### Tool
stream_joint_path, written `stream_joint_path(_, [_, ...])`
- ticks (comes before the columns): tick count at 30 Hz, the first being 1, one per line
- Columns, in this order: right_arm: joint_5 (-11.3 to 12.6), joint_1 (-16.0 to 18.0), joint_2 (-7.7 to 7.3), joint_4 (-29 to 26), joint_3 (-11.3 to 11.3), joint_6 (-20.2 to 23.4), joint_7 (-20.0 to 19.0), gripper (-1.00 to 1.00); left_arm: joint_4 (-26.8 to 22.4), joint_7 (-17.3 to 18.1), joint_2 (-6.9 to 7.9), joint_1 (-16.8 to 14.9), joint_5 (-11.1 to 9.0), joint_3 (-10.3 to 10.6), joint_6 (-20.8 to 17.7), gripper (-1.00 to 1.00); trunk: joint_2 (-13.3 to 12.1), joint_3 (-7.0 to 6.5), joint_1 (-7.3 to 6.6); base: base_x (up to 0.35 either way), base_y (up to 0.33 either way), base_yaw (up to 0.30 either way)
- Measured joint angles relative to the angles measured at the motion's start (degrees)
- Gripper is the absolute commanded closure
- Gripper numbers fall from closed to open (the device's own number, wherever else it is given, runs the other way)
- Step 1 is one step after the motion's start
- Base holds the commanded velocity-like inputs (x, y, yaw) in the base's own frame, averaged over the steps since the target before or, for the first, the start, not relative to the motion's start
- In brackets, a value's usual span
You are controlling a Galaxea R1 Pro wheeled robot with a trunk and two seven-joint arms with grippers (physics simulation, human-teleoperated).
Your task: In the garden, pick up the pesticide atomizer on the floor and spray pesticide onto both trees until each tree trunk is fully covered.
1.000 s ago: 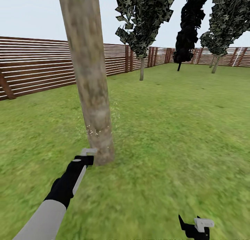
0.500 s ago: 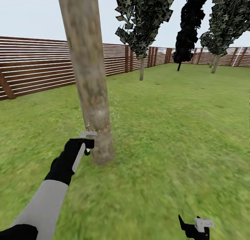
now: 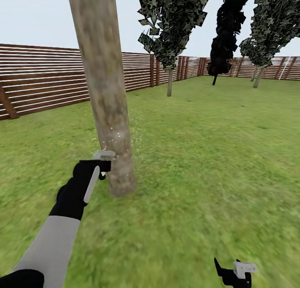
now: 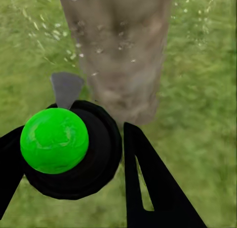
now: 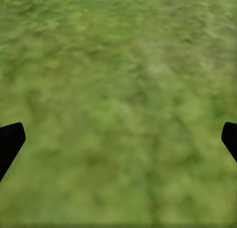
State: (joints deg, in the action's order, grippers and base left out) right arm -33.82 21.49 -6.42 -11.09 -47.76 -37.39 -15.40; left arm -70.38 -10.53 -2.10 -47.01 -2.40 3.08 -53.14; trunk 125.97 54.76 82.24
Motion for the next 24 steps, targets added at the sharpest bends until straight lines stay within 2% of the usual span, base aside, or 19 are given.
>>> stream_joint_path(1, [0.0, 0.0, 0.00, 0.0, 0.0, 0.0, 0.0, -1.00, -0.1, -1.1, -1.24, 0.0, 0.4, 0.0, 0.0, 1.00, 0.0, 0.00, 0.00, 0.000, 0.000, 0.000])
stream_joint_path(2, [0.0, 0.0, 0.00, 0.0, 0.0, 0.0, 0.0, -1.00, -0.6, -3.3, -3.20, 0.0, 0.6, 0.1, 0.0, 1.00, 0.0, 0.00, 0.00, 0.000, 0.000, 0.000])
stream_joint_path(3, [0.0, 0.0, -0.01, 0.0, 0.0, 0.0, 0.0, -1.00, -1.3, -4.4, -4.12, -0.1, 0.7, 0.1, -0.2, 1.00, 0.0, 0.00, 0.00, 0.000, 0.000, 0.000])
stream_joint_path(6, [0.0, 0.0, 0.00, 0.0, 0.0, 0.0, 0.0, -1.00, -1.9, -4.4, -3.45, -0.1, 1.2, -0.3, -0.6, 1.00, 0.0, 0.00, 0.00, 0.000, 0.000, 0.000])
stream_joint_path(8, [0.0, 0.0, 0.00, 0.0, 0.0, 0.0, 0.0, -1.00, -2.0, -4.3, -0.11, -1.3, 1.3, -0.6, -1.8, 1.00, 0.0, 0.00, 0.00, 0.000, 0.000, 0.000])
stream_joint_path(10, [0.0, 0.0, 0.00, 0.0, 0.0, 0.0, 0.0, -1.00, -2.0, -4.1, 1.33, -2.2, 0.2, -0.6, -3.2, 1.00, 0.0, 0.00, 0.00, 0.000, 0.000, 0.000])
stream_joint_path(12, [0.0, 0.0, 0.00, 0.0, 0.0, 0.0, 0.0, -1.00, -3.1, -4.1, 0.88, -2.5, -0.5, -0.2, -3.6, 1.00, 0.0, 0.00, 0.00, 0.000, 0.000, 0.000])
stream_joint_path(15, [0.0, 0.0, 0.00, 0.0, 0.0, 0.0, 0.0, -1.00, -5.7, -4.0, -1.71, -2.6, -0.8, 0.1, -4.4, 1.00, 0.0, 0.00, 0.00, 0.000, 0.000, 0.000])
stream_joint_path(16, [0.0, 0.0, 0.00, 0.0, 0.0, 0.0, 0.0, -1.00, -5.9, -4.0, -1.88, -2.6, -0.5, 0.1, -4.5, 1.00, 0.0, 0.00, 0.00, 0.000, 0.000, 0.000])
stream_joint_path(18, [0.0, 0.0, 0.00, 0.0, 0.0, 0.0, 0.0, -1.00, -6.0, -4.0, -1.06, -3.4, -0.1, -0.4, -4.6, 1.00, 0.0, 0.00, 0.00, 0.000, 0.000, 0.000])
stream_joint_path(21, [0.0, 0.0, 0.00, 0.0, 0.0, 0.0, 0.0, -1.00, -5.8, -3.6, 2.29, -4.3, 0.0, -0.8, -4.6, 1.00, 0.0, 0.00, 0.00, 0.000, 0.000, 0.000])
stream_joint_path(22, [0.0, 0.0, 0.00, 0.0, 0.0, 0.0, 0.0, -1.00, -5.6, -2.1, 3.77, -4.7, -0.3, -2.8, -4.6, 1.00, 0.0, 0.00, 0.00, 0.000, 0.000, 0.000])
stream_joint_path(23, [0.0, 0.0, 0.00, 0.0, 0.0, 0.0, 0.0, -1.00, -5.5, 0.3, 4.40, -4.8, -0.6, -5.5, -4.6, 1.00, 0.0, 0.00, 0.00, 0.000, 0.000, 0.000])
stream_joint_path(24, [0.0, 0.0, 0.00, 0.0, 0.0, 0.0, 0.0, -1.00, -5.6, 1.8, 4.50, -4.9, -1.3, -6.6, -4.6, 1.00, 0.0, 0.00, 0.00, 0.000, 0.000, 0.000])
